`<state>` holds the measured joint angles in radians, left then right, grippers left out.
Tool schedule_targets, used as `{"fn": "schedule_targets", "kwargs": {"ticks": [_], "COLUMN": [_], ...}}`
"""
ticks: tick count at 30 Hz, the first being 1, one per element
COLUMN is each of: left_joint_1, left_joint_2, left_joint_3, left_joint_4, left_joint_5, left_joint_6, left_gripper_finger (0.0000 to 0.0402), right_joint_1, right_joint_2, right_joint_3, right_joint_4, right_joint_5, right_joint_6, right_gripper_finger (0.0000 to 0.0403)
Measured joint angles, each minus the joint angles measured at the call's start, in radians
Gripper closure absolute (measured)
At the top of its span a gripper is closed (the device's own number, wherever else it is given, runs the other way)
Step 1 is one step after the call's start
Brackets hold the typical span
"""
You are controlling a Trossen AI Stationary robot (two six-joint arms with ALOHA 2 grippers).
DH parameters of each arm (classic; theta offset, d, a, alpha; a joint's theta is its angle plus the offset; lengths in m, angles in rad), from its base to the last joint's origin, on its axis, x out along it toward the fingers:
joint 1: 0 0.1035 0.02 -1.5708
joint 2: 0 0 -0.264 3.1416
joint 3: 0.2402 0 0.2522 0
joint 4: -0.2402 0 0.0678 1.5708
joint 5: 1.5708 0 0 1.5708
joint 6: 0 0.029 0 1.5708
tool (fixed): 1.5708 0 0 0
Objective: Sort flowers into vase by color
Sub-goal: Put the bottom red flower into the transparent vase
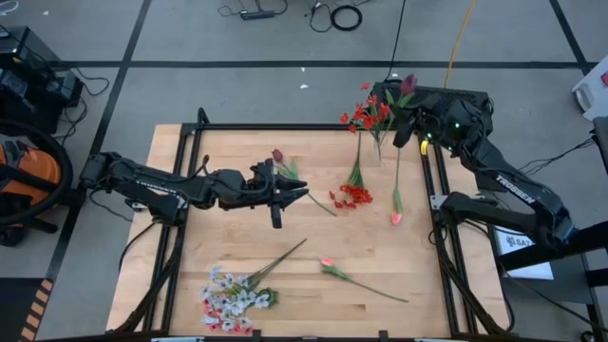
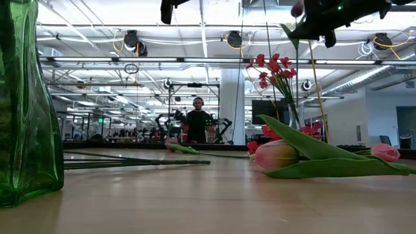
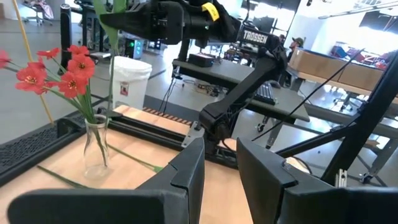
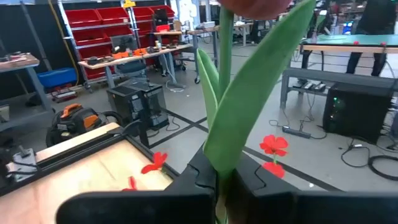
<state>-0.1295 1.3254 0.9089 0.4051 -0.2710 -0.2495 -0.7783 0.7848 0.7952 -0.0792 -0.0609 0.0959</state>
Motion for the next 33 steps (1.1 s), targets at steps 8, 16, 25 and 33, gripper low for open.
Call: {"fn": "schedule_targets", "kwargs": {"ticks": [8,16,25,33], "left_joint_1": [0.0,0.0,-0.001,-0.001], "left_joint_2": [0.0,0.0,0.0,0.0], "left_joint_3": [0.0,0.0,0.0,0.0], "left_joint_4": [-0.005,-0.005,-0.005,-0.005], "left_joint_5": [0.0,0.0,0.0,0.0], "left_joint_6": [0.0,-0.001,0.001,0.026], "left_gripper_finger": [0.0301,0.0301,0.0301,0.0301], "right_joint_1": [-0.047,-0.061,-0.061,-0.061], "right_joint_2": [0.035,-0.007,-0.041,-0.007], "right_joint_3": [0.0,0.0,0.0,0.0], "right_joint_4": [0.067,0.092,0.024,-0.007], "right_joint_5": [-0.057,-0.075,-0.055,-0.008], "right_joint_6": [0.029,0.064,0.068,-0.006], "right_gripper_finger": [0.0402,0.0402,0.0402,0.0402]}}
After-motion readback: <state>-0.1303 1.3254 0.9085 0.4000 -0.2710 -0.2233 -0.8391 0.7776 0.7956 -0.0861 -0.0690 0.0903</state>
